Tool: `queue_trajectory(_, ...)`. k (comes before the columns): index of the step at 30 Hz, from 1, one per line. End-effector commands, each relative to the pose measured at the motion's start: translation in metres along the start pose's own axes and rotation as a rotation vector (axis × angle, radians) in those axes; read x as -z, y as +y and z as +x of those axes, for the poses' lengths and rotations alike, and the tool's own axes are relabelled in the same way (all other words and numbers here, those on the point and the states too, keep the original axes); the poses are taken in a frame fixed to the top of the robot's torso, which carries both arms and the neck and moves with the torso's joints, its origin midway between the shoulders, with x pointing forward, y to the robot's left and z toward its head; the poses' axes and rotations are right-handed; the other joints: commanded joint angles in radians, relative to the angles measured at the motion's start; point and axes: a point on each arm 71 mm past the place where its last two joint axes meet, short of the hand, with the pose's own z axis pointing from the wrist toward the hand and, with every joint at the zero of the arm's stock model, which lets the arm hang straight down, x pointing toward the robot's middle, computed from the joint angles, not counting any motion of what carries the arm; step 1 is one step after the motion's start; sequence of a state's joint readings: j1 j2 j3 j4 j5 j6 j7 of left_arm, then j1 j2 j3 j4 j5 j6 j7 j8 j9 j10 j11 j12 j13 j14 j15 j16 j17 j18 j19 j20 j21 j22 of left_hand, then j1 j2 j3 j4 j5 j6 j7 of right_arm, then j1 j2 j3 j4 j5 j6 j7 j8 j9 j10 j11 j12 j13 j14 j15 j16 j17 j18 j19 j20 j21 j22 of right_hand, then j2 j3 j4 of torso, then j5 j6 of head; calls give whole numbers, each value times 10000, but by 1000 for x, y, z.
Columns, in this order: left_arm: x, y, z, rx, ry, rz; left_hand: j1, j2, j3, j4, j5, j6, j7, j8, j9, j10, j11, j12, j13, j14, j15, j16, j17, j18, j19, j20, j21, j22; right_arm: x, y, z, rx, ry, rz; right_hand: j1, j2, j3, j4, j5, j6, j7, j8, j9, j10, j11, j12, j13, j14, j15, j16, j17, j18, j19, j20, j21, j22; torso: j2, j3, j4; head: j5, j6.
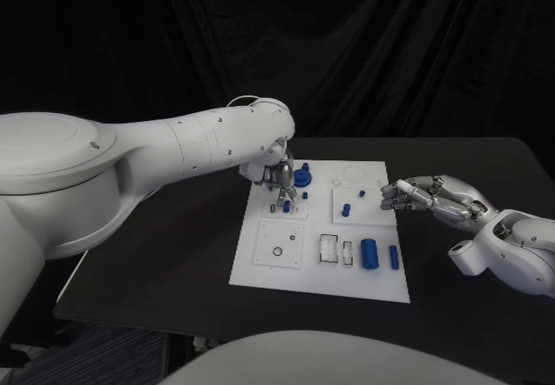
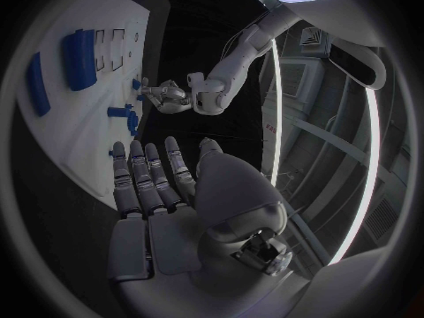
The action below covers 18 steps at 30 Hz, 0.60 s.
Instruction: Assemble the parts on the task board
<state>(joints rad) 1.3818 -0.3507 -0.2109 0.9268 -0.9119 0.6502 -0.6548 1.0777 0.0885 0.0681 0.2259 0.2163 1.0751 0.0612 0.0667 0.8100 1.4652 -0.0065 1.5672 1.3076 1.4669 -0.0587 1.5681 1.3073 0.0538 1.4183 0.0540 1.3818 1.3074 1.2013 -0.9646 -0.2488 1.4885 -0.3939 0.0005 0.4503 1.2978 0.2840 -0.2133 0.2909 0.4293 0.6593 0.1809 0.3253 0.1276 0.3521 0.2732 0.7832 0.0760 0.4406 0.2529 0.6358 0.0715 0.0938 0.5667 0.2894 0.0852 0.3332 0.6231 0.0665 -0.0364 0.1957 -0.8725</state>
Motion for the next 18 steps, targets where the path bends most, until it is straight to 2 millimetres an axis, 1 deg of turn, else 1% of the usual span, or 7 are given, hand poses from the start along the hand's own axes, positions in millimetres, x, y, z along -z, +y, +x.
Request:
queue_trajectory(1, -2, -2, 1, 122, -73, 117, 26, 8, 31, -68, 76, -96, 39, -47, -38, 1056, 17, 36, 2632, 1039, 29, 27, 2635, 86, -70, 19, -62, 992, 0, 0, 0, 44, -57, 63, 82, -11, -40, -15, 62, 43, 746, 60, 14, 44, -46, 42, -15, 67, -27, 47, 3, 132, 73, 9, 33, -13, -4, 2, -9, -7, -2)
queue_trajectory(4, -4, -1, 2, 141, -48, 104, 33, 9, 52, -89, 98, -110, 43, -42, -56, 1056, 23, 36, 2632, 1039, 34, 27, 2635, 93, -90, 23, -89, 974, 0, 0, 0, 40, -54, 99, 82, -11, -40, -15, 62, 43, 746, 60, 14, 44, -46, 42, -15, 67, -27, 47, 3, 132, 73, 9, 33, -13, -4, -7, 17, -31, -2)
queue_trajectory(10, -6, 1, 3, 128, -97, -11, 70, 9, 135, -182, 140, -54, 29, 18, -53, 1056, 23, 36, 2632, 1039, 44, 27, 2635, 101, -113, 33, -122, 961, 1, -1, -1, 33, -57, 165, 82, -11, -40, -15, 62, 43, 746, 60, 14, 44, -46, 42, -15, 67, -27, 47, 3, 132, 73, 9, 33, -13, -4, 1, 7, -28, -2)
queue_trajectory(11, -6, 2, 3, 91, -145, -59, 66, -28, 179, -269, 138, 90, -16, 156, 88, 1056, -4, 36, 2632, 1039, 30, 27, 2635, 99, -101, 31, -116, 980, 1, -1, -1, 31, -54, 173, 82, -11, -40, -15, 62, 43, 746, 60, 14, 44, -46, 42, -15, 67, -27, 47, 3, 132, 73, 9, 33, -13, -2, -2, 9, -30, -2)
queue_trajectory(13, -6, 3, 2, 36, -245, -148, 24, -48, 207, -309, 133, 140, -45, 252, 232, 1056, -29, 36, 2632, 1039, 12, 27, 2635, 101, -99, 20, -122, 988, 1, -1, -1, 23, -41, 193, 82, -11, -40, -15, 62, 43, 746, 60, 14, 44, -46, 42, -15, 67, -27, 47, 3, 132, 73, 9, 33, -13, 3, -4, 14, -31, -2)
queue_trajectory(14, -6, 4, 2, 23, -288, -183, -29, -78, 243, -365, 122, 167, -84, 394, 480, 1056, -63, 36, 2632, 1039, -17, 27, 2635, 104, -104, -2, -141, 989, 1, -1, -1, 19, -34, 206, 82, -11, -40, -15, 62, 43, 746, 60, 14, 44, -46, 42, -15, 67, -27, 47, 3, 132, 73, 9, 33, -13, 5, -3, 10, -18, -2)
queue_trajectory(18, -7, 4, 1, 56, -467, -205, -215, -114, 254, -354, 89, 16, -78, 513, 839, 1056, -68, 36, 2632, 1039, -31, 27, 2635, 103, -106, -21, -162, 1002, 1, -2, -1, 3, 4, 267, 82, -11, -40, -15, 62, 43, 746, 60, 14, 44, -46, 42, -15, 67, -27, 47, 3, 132, 73, 9, 33, -13, 11, -2, 0, -3, -2)
